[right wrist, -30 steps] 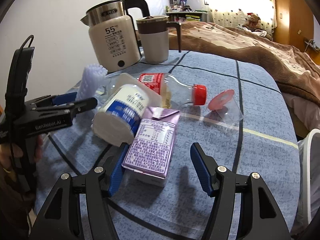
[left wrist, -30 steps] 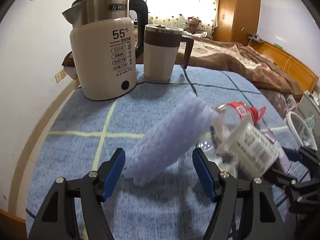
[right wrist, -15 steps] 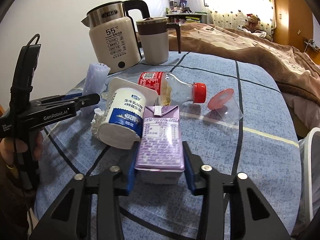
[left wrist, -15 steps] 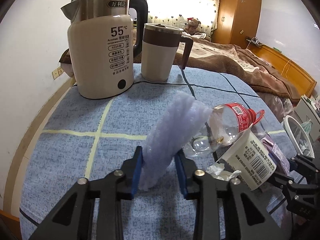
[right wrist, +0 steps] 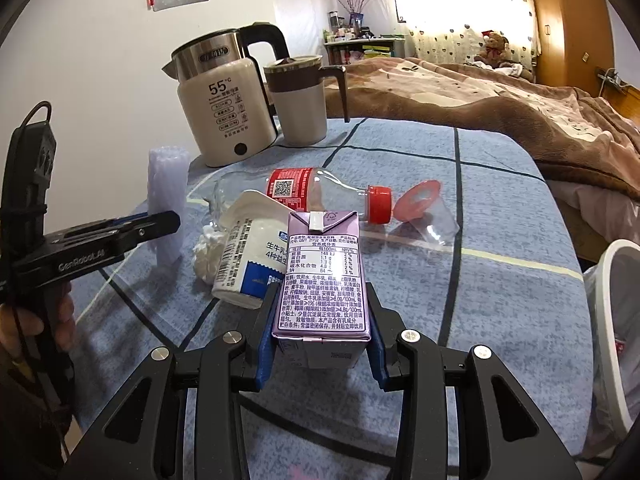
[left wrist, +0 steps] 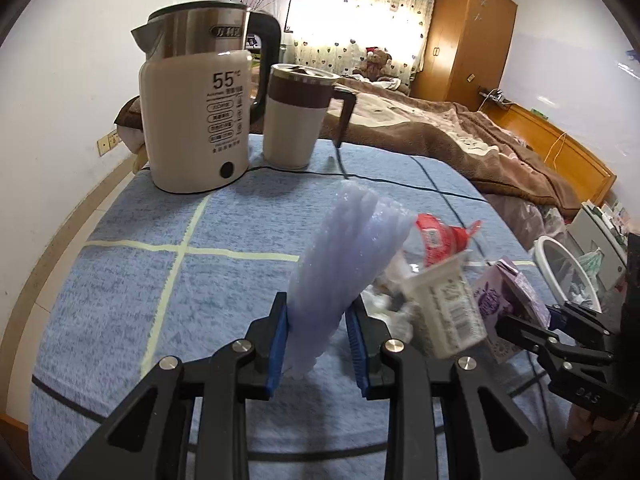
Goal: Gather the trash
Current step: 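Grasp the white foam net with the left gripper while the right grasps the purple milk carton, then carry the foam net and purple carton over the white bin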
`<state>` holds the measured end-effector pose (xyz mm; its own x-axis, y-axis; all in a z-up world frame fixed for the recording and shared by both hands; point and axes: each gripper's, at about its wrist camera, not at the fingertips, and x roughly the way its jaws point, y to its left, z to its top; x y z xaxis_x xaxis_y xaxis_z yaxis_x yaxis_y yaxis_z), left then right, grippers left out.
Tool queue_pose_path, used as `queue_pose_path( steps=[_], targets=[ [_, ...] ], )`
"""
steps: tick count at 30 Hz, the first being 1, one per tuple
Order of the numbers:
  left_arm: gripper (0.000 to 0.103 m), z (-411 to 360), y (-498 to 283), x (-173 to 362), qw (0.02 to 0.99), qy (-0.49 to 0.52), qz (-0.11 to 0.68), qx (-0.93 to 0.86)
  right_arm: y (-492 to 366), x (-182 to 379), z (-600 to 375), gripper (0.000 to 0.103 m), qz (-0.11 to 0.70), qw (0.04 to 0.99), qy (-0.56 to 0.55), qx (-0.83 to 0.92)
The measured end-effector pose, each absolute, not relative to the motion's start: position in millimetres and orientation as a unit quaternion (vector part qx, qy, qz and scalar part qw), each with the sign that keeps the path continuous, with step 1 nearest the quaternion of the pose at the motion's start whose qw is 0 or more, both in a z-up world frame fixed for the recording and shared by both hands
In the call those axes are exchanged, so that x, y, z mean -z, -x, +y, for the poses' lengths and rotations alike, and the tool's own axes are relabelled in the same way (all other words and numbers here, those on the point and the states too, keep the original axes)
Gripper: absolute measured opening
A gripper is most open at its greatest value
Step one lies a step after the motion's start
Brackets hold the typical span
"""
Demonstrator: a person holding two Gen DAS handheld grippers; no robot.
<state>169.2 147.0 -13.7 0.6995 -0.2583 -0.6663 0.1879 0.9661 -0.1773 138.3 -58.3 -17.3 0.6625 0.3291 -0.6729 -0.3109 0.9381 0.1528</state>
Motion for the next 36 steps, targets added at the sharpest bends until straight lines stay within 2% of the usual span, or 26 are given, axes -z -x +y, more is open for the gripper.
queue_pose_path(
  steps=[15, 36],
  targets=[
    [0.030, 93, -141, -16, 0.925, 0.035, 0.343, 0.160, -118, 1, -97, 0.039, 0.355, 0.921, -0.038, -0.154],
    [0.030, -17, -134, -25, 0.908, 0.018, 0.341, 0.244, -91, -16, -204, 0.039, 0.334, 0.937, -0.078, -0.065]
  ],
)
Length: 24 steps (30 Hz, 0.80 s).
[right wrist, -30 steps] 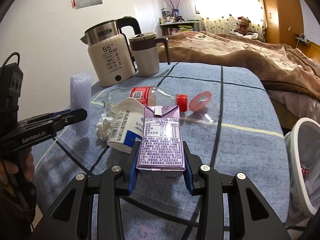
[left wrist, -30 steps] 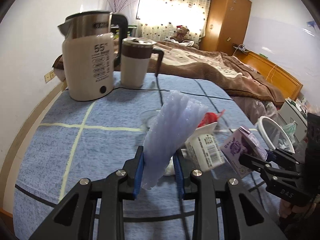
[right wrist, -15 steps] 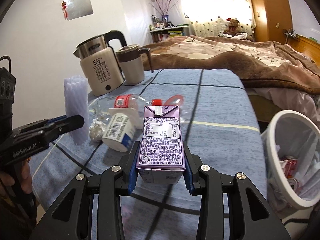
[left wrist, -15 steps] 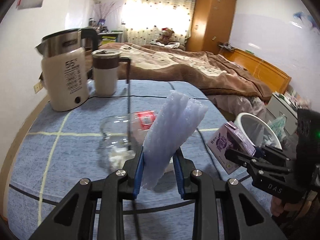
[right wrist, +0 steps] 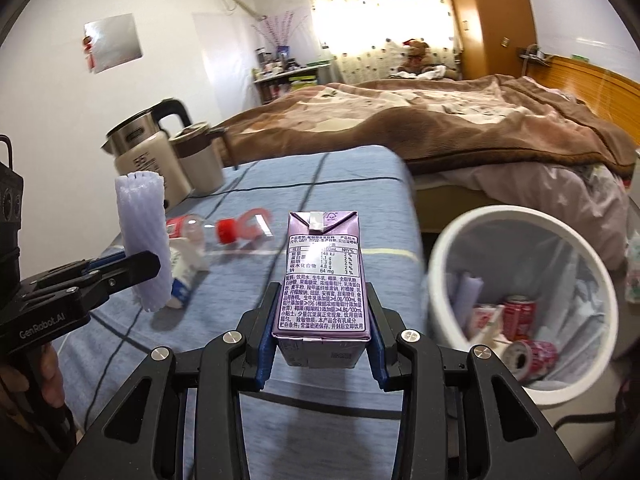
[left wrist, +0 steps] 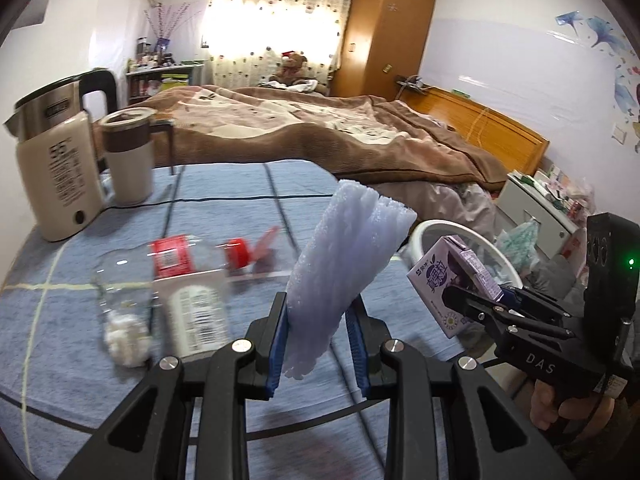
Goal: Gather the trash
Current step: 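Carry the foam net and purple carton over the white bin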
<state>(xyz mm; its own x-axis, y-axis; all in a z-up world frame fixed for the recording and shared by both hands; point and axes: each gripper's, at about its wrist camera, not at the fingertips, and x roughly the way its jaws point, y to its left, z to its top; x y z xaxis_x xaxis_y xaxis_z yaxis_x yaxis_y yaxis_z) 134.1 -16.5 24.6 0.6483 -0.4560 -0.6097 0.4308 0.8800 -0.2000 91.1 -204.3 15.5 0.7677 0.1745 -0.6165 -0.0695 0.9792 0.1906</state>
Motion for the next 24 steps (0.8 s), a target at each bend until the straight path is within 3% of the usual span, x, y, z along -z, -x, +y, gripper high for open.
queue_pose_path(
  steps=[24],
  targets=[
    [0.030, -156, -132, -30, 0.880, -0.021, 0.339, 0.332, -59, -19, -336, 0.039, 0.328, 0.937, -0.109, 0.051]
  ],
)
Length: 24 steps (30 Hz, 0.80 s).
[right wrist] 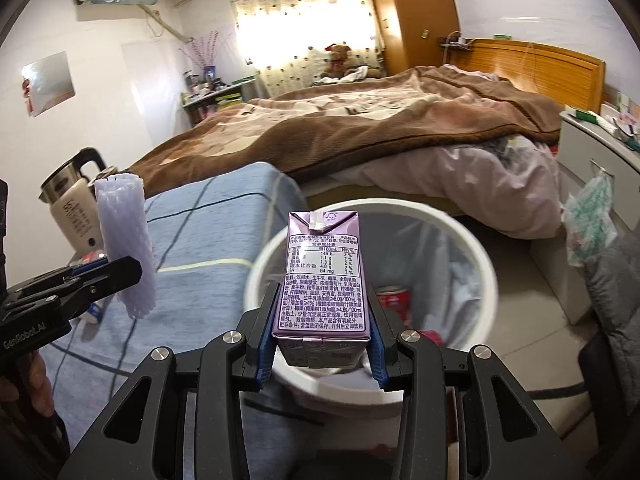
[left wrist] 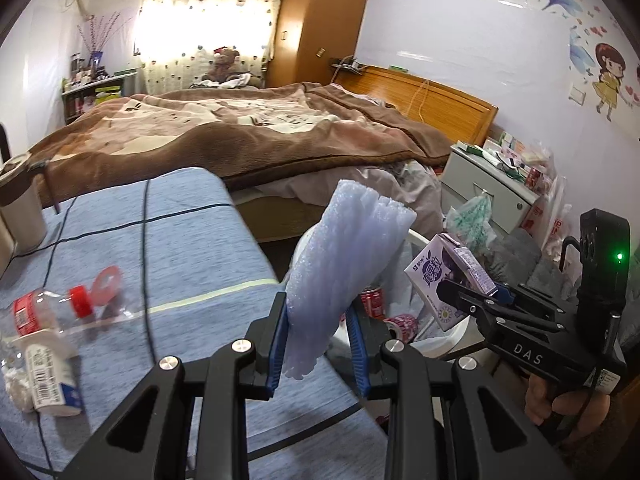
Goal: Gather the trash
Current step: 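Carry the foam net and purple carton over the white bin, then open both grippers to drop the foam net and carton into the bin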
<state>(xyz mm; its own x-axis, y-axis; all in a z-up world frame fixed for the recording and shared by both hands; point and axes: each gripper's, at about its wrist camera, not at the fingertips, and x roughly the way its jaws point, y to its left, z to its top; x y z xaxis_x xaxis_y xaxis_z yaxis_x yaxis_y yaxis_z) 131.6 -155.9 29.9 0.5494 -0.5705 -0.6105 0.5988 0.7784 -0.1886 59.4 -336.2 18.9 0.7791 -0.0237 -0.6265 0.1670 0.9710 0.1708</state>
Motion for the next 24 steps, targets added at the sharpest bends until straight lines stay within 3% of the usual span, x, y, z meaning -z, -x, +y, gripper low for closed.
queue_pose_path(
  steps=[24],
  targets=[
    [0.030, -247, -134, 0, 0.859, -0.064, 0.369, 0.348, -77, 19, -402, 0.039, 0.375, 0.916, -0.091, 0.107]
  ],
)
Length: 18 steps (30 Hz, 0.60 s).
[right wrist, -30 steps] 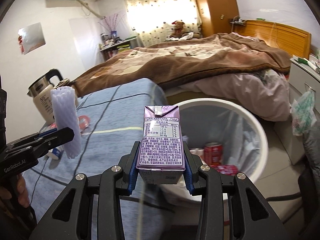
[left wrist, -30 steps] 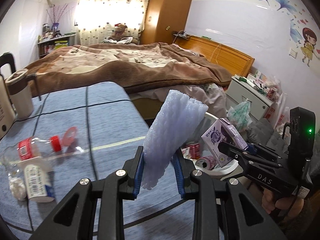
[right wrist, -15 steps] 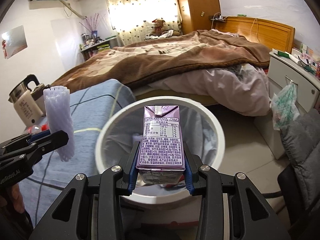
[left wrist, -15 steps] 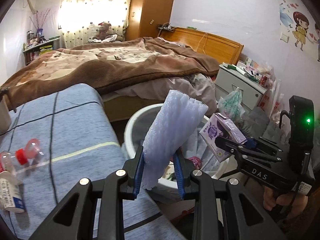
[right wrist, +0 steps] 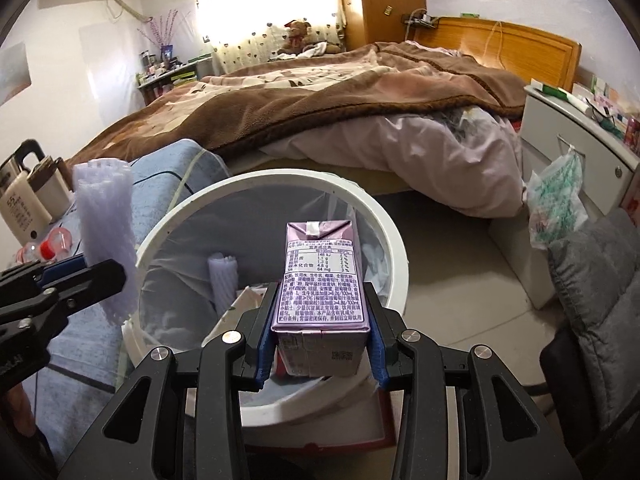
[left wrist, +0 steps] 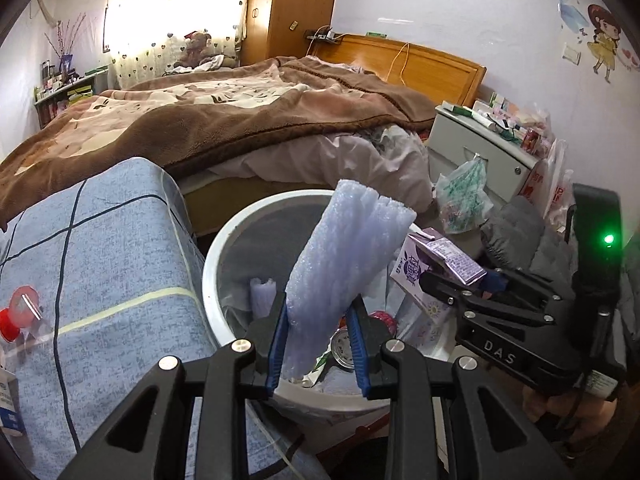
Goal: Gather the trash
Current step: 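Open both grippers to drop the foam net and carton into the bin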
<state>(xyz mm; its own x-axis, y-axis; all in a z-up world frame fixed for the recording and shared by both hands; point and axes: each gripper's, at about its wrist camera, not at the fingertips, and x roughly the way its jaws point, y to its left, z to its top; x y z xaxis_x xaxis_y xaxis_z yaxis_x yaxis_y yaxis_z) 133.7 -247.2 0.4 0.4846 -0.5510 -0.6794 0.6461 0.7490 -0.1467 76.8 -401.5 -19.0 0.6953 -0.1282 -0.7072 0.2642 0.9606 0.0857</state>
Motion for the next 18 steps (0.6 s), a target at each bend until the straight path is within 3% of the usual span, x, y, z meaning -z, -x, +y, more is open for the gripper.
queue_pose_path(
  steps=[7, 9, 11, 13, 18],
  targets=[
    [0.034, -250.6, -134.2, -0.9, 0.860, -0.062, 0.369, 0.348, -77.8, 17.2, -400.1, 0.039, 0.367, 0.920, -0.092, 0.101],
    [0.048, -250.6, -133.8, -1.6, 0.861, -0.064, 0.366, 0.347, -77.4, 17.0, -399.3, 0.039, 0.367, 0.920, -0.094, 0.101],
    [0.054, -249.0, -134.3, -1.7, 0.862, -0.058, 0.367, 0.346, -76.6, 16.5, -397.9, 0.046, 0.366, 0.920, -0.094, 0.099],
    [0.054, -248.0, -134.3, -2.0, 0.861, -0.055, 0.367, 0.347, -75.7, 16.1, -398.5, 0.051, 0.363, 0.921, -0.094, 0.103],
    [0.060, -245.8, -134.4, -3.4, 0.864, -0.054, 0.366, 0.342, -73.6, 14.8, -399.7, 0.051, 0.360, 0.921, -0.106, 0.104]
  ],
)
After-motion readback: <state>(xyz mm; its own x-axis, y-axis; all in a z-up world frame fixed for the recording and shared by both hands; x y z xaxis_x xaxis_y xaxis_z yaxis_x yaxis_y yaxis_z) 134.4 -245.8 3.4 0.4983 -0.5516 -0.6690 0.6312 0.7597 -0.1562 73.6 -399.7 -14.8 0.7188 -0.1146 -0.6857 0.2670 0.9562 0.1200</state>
